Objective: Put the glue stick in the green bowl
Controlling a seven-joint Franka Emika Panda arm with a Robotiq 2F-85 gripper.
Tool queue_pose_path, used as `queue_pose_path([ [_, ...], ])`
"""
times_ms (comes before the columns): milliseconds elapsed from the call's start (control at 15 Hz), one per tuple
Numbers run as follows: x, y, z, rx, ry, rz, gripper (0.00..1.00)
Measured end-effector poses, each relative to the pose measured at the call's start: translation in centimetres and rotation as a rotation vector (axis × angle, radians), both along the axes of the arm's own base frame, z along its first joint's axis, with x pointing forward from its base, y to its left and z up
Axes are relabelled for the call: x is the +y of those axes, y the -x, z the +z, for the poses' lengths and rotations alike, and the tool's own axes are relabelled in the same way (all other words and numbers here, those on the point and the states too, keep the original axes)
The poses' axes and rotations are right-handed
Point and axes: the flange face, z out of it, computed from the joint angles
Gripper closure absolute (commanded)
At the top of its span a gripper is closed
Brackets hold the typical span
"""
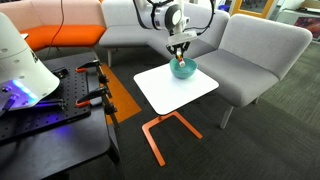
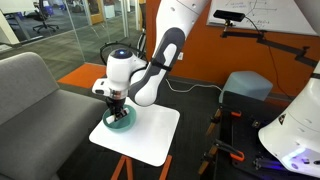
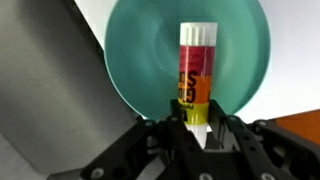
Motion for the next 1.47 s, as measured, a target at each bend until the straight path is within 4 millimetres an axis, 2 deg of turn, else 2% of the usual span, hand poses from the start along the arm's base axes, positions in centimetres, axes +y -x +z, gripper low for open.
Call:
queue_pose_path([
  [400, -0.5, -1.1, -4.3, 0.037, 0.074, -0.026, 0.92],
  [467, -0.7, -1.2, -4.8, 0.041, 0.082, -0.030, 0.51],
  [533, -0.8, -1.3, -5.2, 0.044, 0.083, -0.038, 0.40],
  [667, -1.0, -1.5, -5.7, 0.046, 0.080, -0.050, 0.25],
  [867, -1.2, -1.9, -5.3, 0.033, 0.082, -0.072, 0.03],
  [933, -1.3, -2.2, -4.9, 0.024, 0.088, -0.082, 0.00],
  [1200, -0.8, -3.2, -2.0, -0.023, 0.116, -0.111, 0.00],
  [1467, 0.6, -2.2, 0.6, 0.029, 0.160, -0.136, 0.00],
])
